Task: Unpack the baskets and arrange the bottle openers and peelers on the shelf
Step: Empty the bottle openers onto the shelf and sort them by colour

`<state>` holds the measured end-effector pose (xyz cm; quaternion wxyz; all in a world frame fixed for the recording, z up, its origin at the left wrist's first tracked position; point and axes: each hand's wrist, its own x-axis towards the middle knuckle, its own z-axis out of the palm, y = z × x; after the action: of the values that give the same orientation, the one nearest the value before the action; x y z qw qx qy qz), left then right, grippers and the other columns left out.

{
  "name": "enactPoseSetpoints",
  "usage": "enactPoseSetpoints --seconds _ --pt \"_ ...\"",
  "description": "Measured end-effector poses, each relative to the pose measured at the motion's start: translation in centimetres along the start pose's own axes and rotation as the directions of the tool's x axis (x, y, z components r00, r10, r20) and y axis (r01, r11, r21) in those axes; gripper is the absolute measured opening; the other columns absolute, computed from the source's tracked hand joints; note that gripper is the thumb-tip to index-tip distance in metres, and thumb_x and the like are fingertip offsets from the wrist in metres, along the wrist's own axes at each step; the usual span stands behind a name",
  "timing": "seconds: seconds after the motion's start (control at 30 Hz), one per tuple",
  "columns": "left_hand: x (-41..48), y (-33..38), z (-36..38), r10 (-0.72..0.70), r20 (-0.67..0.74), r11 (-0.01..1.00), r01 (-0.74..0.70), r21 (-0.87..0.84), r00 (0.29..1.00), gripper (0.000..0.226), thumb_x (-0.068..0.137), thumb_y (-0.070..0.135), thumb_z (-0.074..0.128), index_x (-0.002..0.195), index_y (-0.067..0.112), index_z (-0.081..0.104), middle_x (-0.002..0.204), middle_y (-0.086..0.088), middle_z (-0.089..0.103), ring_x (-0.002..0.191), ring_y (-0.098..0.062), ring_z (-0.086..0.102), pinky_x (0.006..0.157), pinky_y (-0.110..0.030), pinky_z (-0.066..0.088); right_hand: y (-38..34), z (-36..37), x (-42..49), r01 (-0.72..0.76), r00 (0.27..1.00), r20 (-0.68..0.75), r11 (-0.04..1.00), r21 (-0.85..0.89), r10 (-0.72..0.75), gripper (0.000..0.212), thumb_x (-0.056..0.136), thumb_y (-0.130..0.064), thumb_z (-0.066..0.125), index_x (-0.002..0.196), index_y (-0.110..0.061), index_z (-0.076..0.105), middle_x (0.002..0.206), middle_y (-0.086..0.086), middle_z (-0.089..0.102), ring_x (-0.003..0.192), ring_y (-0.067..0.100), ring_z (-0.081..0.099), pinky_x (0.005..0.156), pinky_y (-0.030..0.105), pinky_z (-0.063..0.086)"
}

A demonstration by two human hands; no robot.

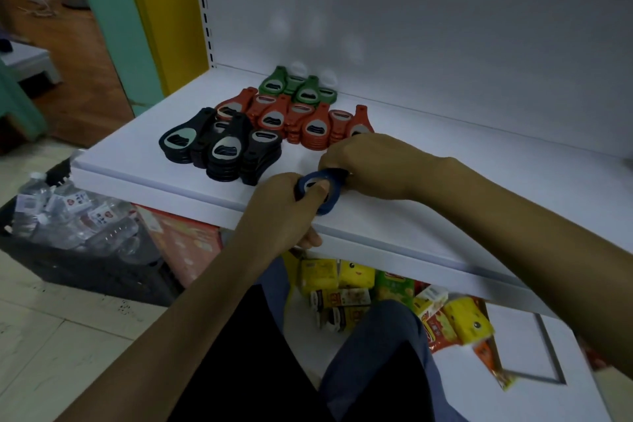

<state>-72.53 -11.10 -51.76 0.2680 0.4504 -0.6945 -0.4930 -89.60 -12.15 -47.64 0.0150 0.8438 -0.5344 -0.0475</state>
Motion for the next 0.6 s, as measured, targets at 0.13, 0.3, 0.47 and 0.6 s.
enactPoseSetpoints --seconds 0.13,0.3,0.47,0.6 --pt "-0.2 -0.4 0.9 0.283 -0.111 0.726 -0.137 0.673 0.953 0.047 0.093 0.053 0.036 0.099 0.010 0.055 0.083 0.000 0.046 0.066 -0.019 0.046 0.059 -0.030 0.034 0.4 0.0 0.1 0.019 1.000 0.000 0.994 -0.112 -0.019 0.014 0.093 -0.016 0.054 0.102 -0.017 0.065 0.095 -0.001 0.066 0.084 0.014 0.058 0.078 0.027 0.044" --pt "-0.4 -0.8 1.7 0.385 -0.070 0.582 -0.183 0.792 0.920 0.063 0.085 0.065 0.039 0.116 0.012 0.054 0.111 -0.008 0.054 0.104 -0.024 0.043 0.082 -0.030 0.035 0.0 -0.3 1.2 0.127 0.990 -0.019 0.955 -0.268 -0.136 0.019 0.094 -0.016 0.053 0.107 -0.018 0.066 0.099 0.001 0.064 0.089 0.015 0.047 0.085 0.037 0.046" --pt "0.9 -1.4 1.1 0.378 -0.119 0.674 -0.185 0.715 0.918 0.052 0.087 0.051 0.056 0.122 0.012 0.053 0.116 -0.007 0.058 0.109 -0.025 0.046 0.088 -0.030 0.038 -0.3 -1.0 3.1 0.134 0.990 0.005 0.943 -0.304 -0.139 0.021 0.093 -0.014 0.052 0.107 -0.019 0.067 0.087 0.000 0.054 0.086 0.016 0.039 0.078 0.033 0.040" --pt "1.1 -1.5 1.2 0.379 -0.163 0.703 -0.168 0.691 0.911 0.061 0.084 0.059 0.054 0.121 0.010 0.055 0.113 -0.007 0.061 0.107 -0.026 0.047 0.084 -0.030 0.037 -0.3 -1.2 4.0 0.142 0.989 -0.002 0.939 -0.312 -0.150 0.021 0.093 -0.013 0.052 0.106 -0.018 0.068 0.094 0.004 0.061 0.094 0.022 0.048 0.080 0.035 0.042"
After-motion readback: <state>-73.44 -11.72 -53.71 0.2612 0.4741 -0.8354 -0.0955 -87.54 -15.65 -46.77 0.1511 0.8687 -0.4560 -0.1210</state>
